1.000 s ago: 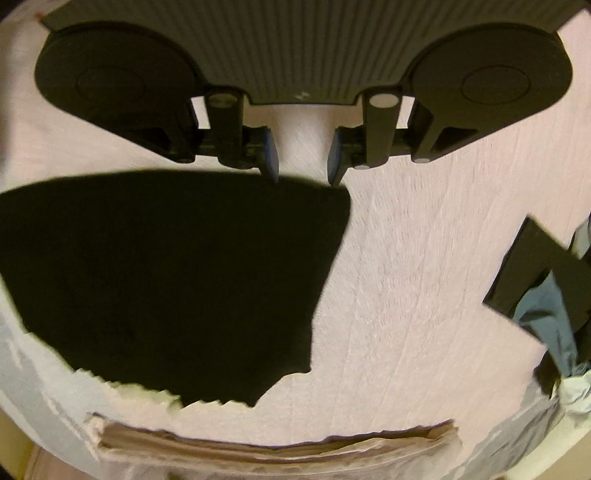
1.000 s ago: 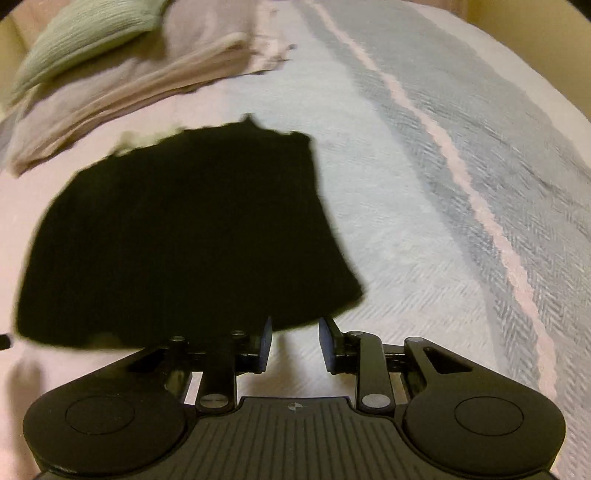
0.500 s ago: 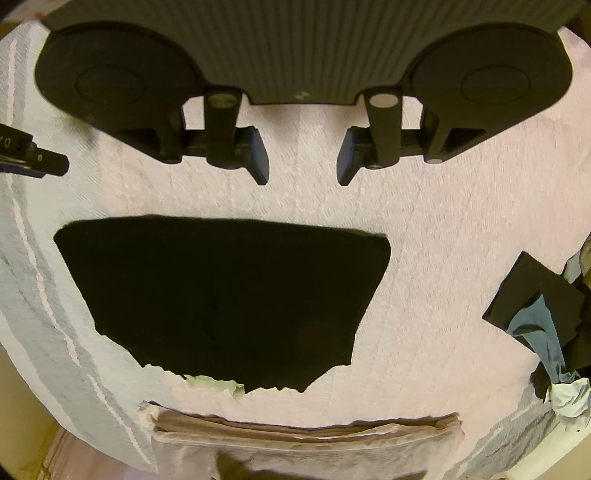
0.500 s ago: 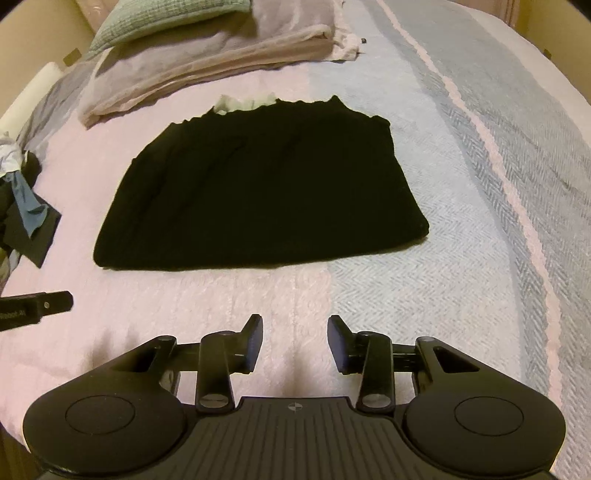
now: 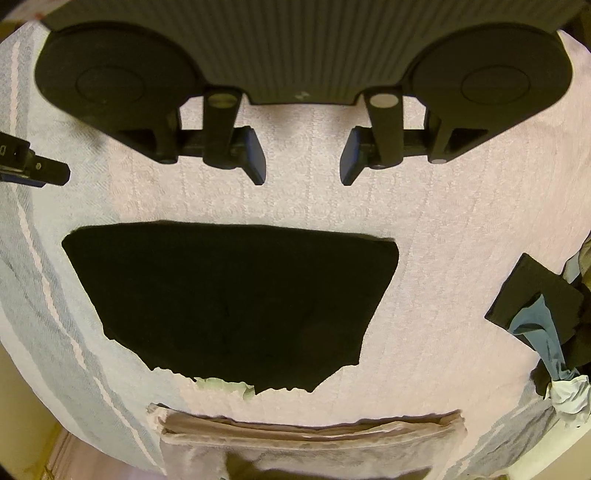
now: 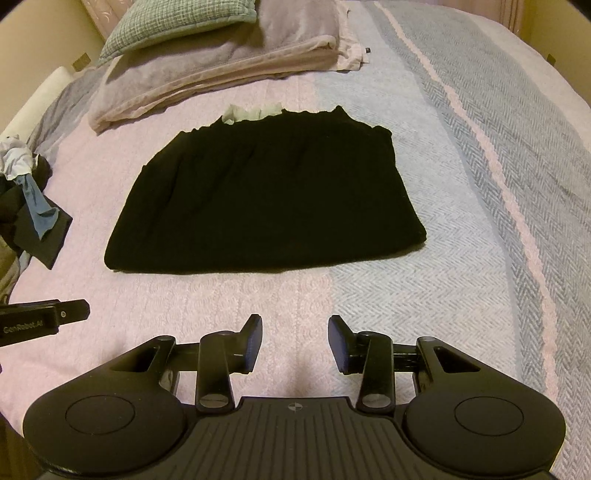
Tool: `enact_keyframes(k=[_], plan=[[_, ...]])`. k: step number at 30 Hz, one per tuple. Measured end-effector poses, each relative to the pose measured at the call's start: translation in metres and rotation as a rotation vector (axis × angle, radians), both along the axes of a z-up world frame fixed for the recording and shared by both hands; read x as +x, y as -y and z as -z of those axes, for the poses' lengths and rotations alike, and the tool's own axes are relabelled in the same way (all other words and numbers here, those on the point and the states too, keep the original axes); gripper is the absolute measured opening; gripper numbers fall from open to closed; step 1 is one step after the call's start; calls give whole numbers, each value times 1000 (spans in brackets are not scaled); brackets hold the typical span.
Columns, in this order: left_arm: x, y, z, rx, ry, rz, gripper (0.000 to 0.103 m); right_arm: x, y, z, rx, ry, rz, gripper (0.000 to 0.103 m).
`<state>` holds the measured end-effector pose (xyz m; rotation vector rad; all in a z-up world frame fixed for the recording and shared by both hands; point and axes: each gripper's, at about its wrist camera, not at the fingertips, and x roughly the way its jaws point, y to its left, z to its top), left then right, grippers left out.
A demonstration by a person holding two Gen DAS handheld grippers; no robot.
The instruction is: Fold large clothes
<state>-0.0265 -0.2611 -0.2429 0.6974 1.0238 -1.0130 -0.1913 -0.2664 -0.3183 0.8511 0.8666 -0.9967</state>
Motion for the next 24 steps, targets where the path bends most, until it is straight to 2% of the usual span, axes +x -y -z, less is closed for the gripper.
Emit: enact_keyframes(k=[17,21,24], plan=[[-8,15,5,13,5,11,40,-7,13,4,8,10,-2,37],[-4,17,6,-19,-13,0,43,-27,27,9,29,87,44,37],[3,19,10,-55,-11,-8,46,-63,47,24,53,204,178,40]])
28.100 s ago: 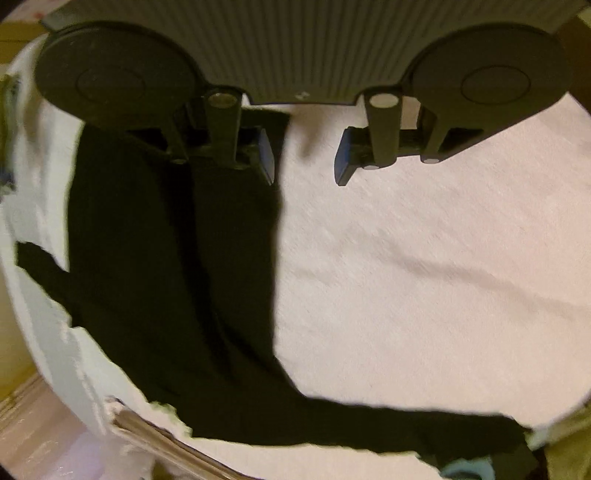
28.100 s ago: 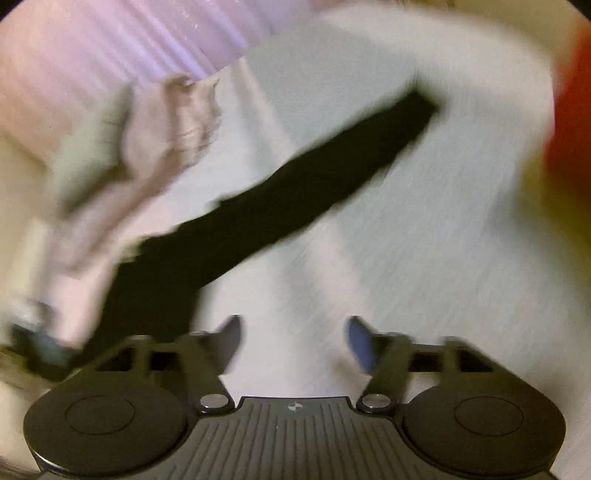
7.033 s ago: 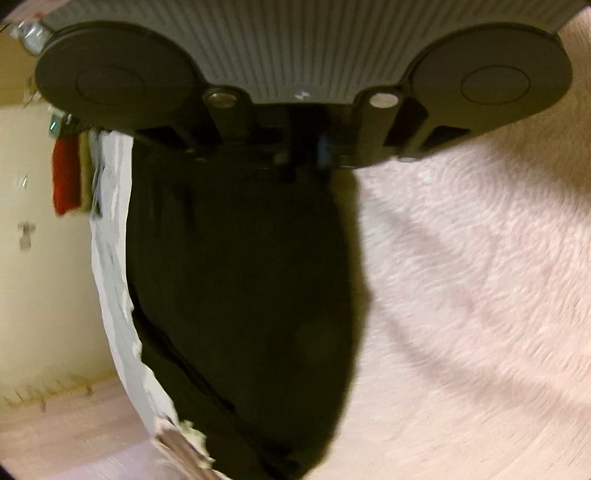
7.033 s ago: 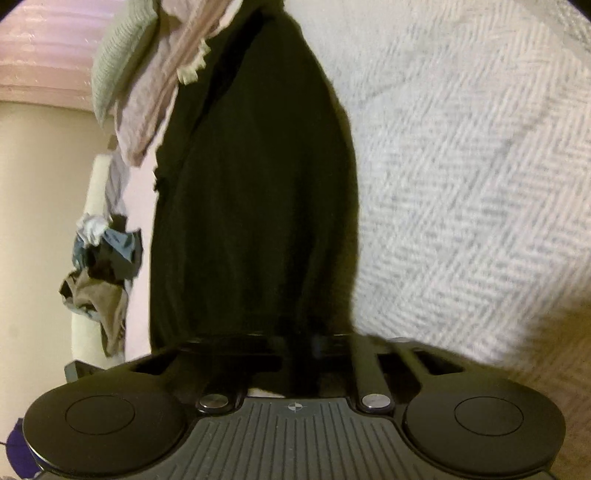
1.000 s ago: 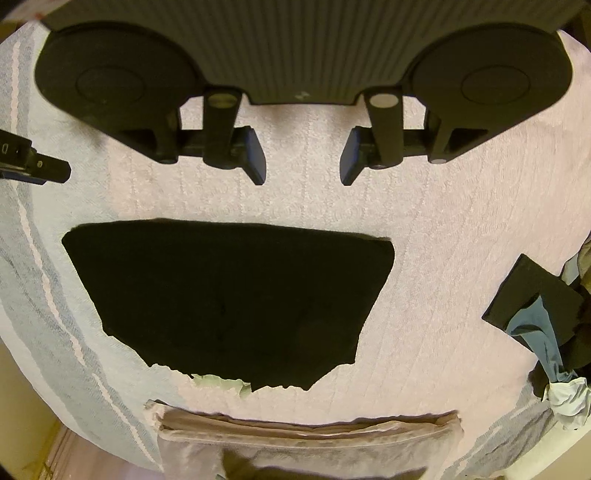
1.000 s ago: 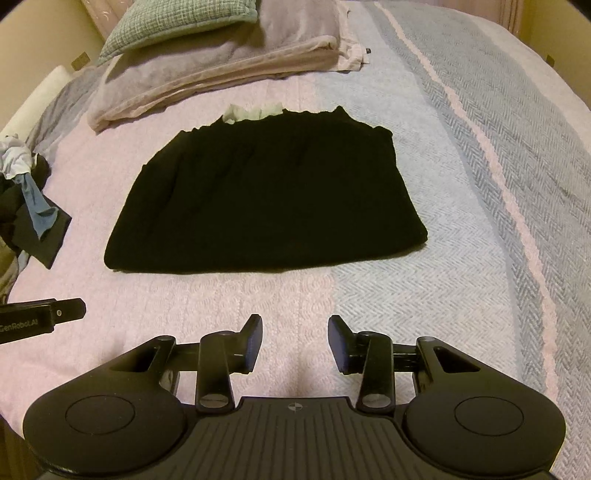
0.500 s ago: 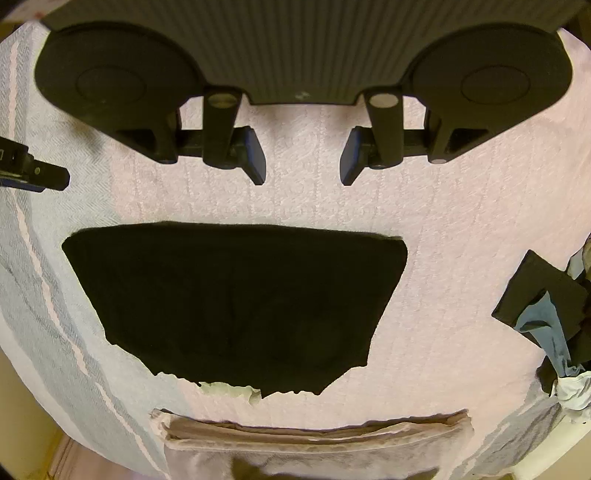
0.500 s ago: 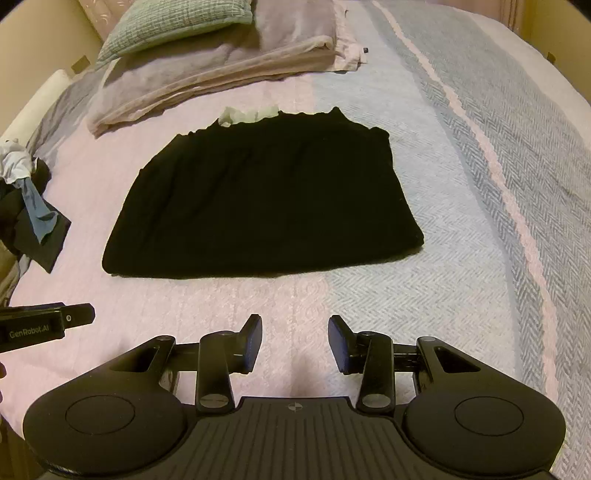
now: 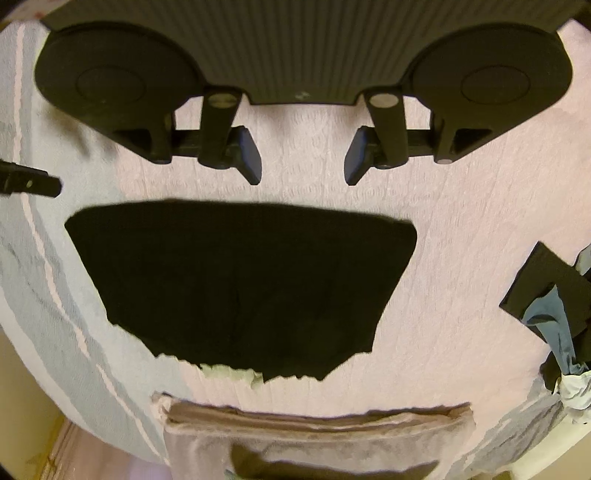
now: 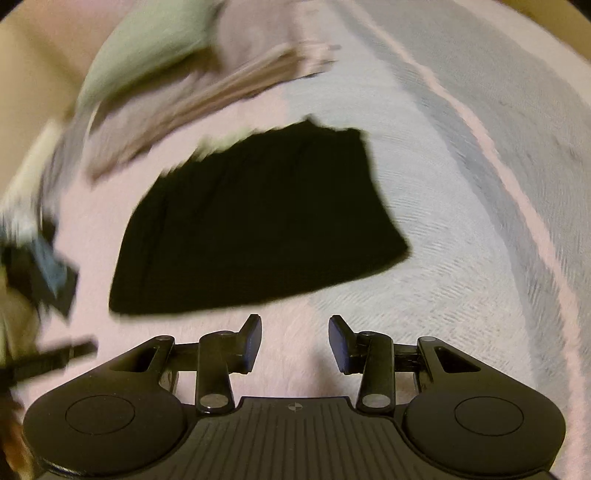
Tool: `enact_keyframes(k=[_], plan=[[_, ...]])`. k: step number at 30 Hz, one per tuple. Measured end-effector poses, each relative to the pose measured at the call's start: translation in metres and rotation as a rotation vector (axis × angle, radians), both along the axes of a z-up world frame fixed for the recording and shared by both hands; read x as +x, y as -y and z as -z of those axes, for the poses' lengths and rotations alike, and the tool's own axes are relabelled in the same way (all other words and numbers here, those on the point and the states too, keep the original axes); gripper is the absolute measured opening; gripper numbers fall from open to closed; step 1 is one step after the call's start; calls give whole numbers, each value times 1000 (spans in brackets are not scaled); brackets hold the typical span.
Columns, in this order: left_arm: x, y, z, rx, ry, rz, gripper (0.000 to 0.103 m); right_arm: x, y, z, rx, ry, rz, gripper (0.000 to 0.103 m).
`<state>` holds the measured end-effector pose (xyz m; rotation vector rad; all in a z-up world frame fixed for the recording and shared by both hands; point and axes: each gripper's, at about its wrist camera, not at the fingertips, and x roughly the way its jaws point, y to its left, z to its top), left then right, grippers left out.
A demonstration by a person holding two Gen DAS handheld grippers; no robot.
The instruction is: Fold large clothes
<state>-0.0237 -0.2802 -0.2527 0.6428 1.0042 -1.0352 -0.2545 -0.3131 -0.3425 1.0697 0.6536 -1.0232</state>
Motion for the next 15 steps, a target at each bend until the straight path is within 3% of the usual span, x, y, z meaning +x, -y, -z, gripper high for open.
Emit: enact_keyframes(k=[2,6,10,15], plan=[[10,3,6,-18,-11,-15,46,-28,14,19,38,71,114,49],[33,11,18,-57,-25,-34,46,-66,32,53,76,220,257,50],[58,24,32,-90,-46,-39,45,-77,41,86,120,366,358,50],[90,42,60,-106,-51,-18,44,-86,50,98,65,410,464,50]])
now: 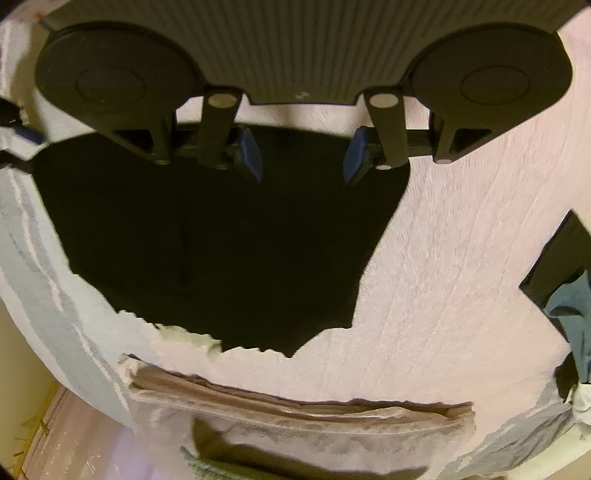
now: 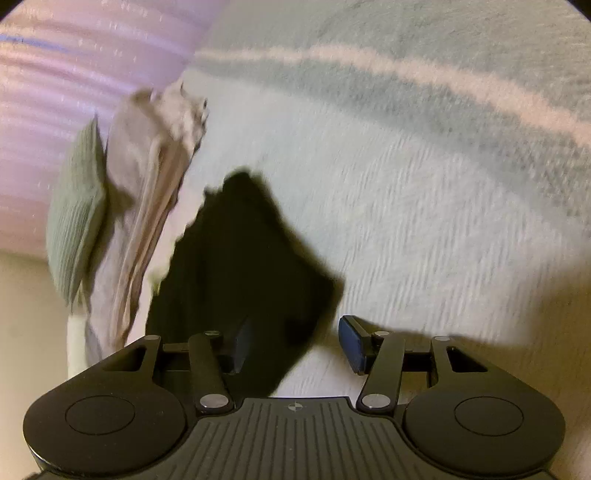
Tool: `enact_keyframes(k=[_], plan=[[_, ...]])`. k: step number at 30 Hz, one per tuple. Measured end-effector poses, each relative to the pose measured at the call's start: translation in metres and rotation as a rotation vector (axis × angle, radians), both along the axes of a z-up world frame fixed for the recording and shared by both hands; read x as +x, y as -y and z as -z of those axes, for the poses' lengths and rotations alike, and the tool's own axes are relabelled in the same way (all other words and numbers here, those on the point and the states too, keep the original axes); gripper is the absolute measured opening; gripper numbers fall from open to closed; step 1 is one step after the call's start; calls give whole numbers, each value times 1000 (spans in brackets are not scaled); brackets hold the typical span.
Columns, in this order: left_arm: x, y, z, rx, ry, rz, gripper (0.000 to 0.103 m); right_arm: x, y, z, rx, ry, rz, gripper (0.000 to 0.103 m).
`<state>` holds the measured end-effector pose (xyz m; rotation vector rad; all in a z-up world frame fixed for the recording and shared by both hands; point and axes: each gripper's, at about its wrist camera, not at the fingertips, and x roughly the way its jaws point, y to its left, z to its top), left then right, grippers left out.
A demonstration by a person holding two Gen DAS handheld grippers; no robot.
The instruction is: Fold large clothes
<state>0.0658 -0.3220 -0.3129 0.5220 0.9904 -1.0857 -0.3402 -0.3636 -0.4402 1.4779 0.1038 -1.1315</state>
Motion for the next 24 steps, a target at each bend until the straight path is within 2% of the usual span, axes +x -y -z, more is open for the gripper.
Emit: enact_keyframes(k=[1,3,5,8,11,13,14,16,17,20,24], plan=[[7,3,9,2,-11,7,43,-5,2,-4,-32,-18,15,50],[20,9,26,13,-42,21,42,-10,8,-7,-26,-52,8,50],[30,14,43,19,-70,17,42,-11,12,0,14,-20,-22,50],[41,17,70,85,-130,0,41,-7,1,13,33,64,20,50],[44,17,62,83,-128,50,40,1,2,16,28,70,54,50],[51,17,48,65,-126,67,40,1,10,5,10,-7,57,50],[58,17,40,53,-131,68,40,-1,18,-7,-21,-83,46,50],[73,18,29,35,-146,62,42,0,38,-30,-96,-221,-18,51],[81,20,25,25,-145,53,43,3,50,-36,-118,-250,-77,53],[98,29,21,14,-146,12,44,25,93,-34,-113,-257,-272,57],[116,36,27,4,-186,-66,44,56,129,-5,-69,-290,-442,57]])
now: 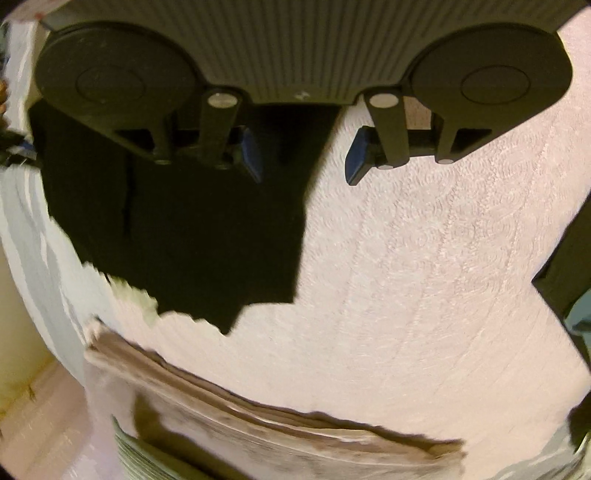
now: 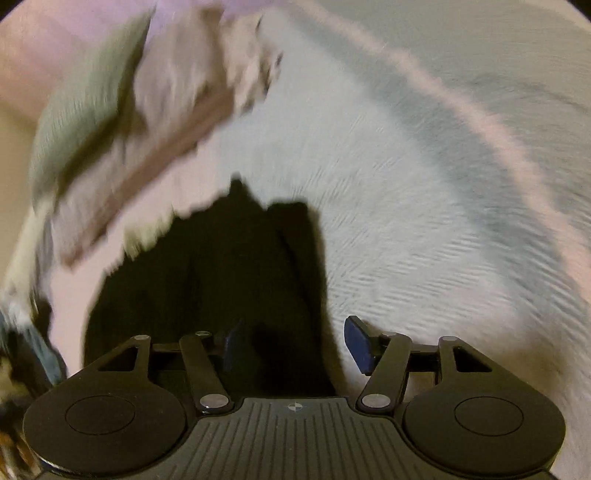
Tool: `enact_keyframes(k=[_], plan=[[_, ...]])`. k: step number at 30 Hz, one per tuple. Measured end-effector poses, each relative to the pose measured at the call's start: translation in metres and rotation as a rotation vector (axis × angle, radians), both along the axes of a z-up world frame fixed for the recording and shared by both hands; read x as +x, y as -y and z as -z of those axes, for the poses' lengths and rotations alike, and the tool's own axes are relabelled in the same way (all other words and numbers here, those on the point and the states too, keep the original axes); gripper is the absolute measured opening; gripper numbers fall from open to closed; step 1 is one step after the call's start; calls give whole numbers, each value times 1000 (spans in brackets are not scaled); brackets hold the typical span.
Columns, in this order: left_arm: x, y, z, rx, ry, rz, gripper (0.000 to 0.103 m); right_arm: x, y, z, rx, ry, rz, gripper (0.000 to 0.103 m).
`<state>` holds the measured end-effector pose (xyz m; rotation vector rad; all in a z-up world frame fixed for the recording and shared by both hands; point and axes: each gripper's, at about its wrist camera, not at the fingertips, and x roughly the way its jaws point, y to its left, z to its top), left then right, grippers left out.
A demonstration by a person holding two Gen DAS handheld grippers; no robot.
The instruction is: Fold large clothes
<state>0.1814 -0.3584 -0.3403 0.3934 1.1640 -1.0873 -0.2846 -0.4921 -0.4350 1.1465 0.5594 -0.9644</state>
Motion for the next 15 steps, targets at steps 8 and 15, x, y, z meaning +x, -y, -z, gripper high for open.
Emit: enact_keyframes(k=[8,15], plan=[[40,-10,28,39,-53,-74,44,-16,35,40,64,219,45,57],[66,-26,40,66,-75,-122,44,6,41,41,62,194,-26,27]])
